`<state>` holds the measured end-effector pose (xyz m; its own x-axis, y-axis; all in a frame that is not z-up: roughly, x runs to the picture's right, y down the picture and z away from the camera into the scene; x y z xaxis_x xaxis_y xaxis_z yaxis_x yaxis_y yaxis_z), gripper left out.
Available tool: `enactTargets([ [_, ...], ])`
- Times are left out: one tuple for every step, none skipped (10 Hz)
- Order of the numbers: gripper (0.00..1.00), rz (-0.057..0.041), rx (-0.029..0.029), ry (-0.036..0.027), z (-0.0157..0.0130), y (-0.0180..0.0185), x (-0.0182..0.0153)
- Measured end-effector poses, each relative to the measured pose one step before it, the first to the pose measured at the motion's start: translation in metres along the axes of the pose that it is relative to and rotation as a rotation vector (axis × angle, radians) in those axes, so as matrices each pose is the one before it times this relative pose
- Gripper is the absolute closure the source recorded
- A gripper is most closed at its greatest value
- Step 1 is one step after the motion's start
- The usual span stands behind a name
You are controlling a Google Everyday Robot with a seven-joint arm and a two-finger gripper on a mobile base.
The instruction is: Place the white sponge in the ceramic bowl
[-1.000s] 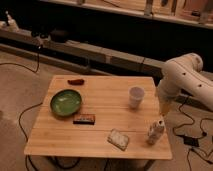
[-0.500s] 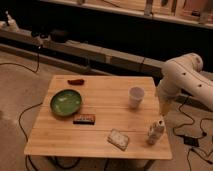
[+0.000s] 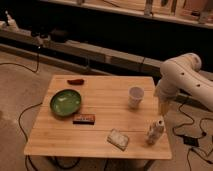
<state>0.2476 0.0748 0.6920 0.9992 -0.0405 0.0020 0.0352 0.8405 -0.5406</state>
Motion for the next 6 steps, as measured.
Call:
enactTargets([
  [0.35,-0.06729,0.00355,0.00073,-0.00225,-0.00224,-0.02908],
  [0.35,-0.06201,0.00763,-0.00291,-0.00285,-0.00386,-0.02845],
  [0.35,-0.07056,0.00857,0.00635,-0.00243,-0.0029,-0.02963],
  [0.35,-0.05516,0.01119,-0.00176,-0.00139,-0.00406,-0.02932],
  [0.35,-0.01684,0.00359,-0.00061,-0.00002,-0.00151,-0.00909],
  [0.35,0.0028,0.00013,0.00176,0.00017,0.00077,0.00157],
])
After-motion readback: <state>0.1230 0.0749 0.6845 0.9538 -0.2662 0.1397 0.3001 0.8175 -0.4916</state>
